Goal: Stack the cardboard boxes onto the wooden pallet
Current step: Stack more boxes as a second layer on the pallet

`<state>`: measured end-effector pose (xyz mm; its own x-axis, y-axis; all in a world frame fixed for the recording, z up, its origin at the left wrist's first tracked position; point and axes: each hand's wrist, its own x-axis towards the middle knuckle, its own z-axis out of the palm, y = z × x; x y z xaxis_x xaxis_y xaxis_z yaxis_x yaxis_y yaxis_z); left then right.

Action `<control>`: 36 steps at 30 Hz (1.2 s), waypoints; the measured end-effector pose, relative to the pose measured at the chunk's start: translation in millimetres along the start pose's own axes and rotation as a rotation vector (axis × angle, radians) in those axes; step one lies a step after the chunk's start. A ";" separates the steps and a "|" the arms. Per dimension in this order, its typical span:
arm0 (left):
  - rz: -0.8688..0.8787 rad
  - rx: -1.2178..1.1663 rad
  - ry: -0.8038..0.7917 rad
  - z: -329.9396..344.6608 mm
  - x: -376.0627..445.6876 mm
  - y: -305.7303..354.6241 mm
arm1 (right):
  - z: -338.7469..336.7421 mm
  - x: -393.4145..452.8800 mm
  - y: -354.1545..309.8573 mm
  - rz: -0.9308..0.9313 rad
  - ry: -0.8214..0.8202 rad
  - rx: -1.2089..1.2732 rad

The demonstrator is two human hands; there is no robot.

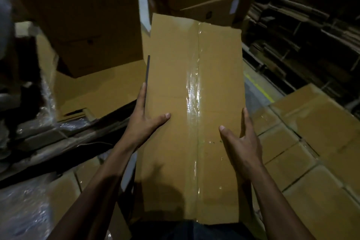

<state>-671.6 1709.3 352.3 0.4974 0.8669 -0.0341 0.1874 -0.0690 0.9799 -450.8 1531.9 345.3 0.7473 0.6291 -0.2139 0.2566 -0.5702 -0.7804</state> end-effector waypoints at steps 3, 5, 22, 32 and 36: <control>0.010 -0.003 -0.082 23.1 40.1 5.1 | -10.6 31.4 4.9 0.047 0.051 0.003; 0.010 -0.006 -0.120 36.8 69.7 6.9 | -15.1 59.3 7.9 0.058 0.066 0.006; 0.021 0.069 -0.341 180.1 312.4 42.5 | -88.0 254.6 0.0 0.214 0.240 0.077; 0.077 0.095 -0.670 287.2 475.7 33.4 | -90.6 353.4 10.4 0.477 0.483 0.120; 0.092 0.123 -0.816 337.0 551.2 35.8 | -86.9 402.8 0.8 0.606 0.580 0.139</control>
<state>-105.3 2018.2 302.3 0.9646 0.2276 -0.1335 0.1838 -0.2163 0.9589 -96.2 1738.9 309.5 0.9368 -0.1566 -0.3129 -0.3391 -0.6270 -0.7013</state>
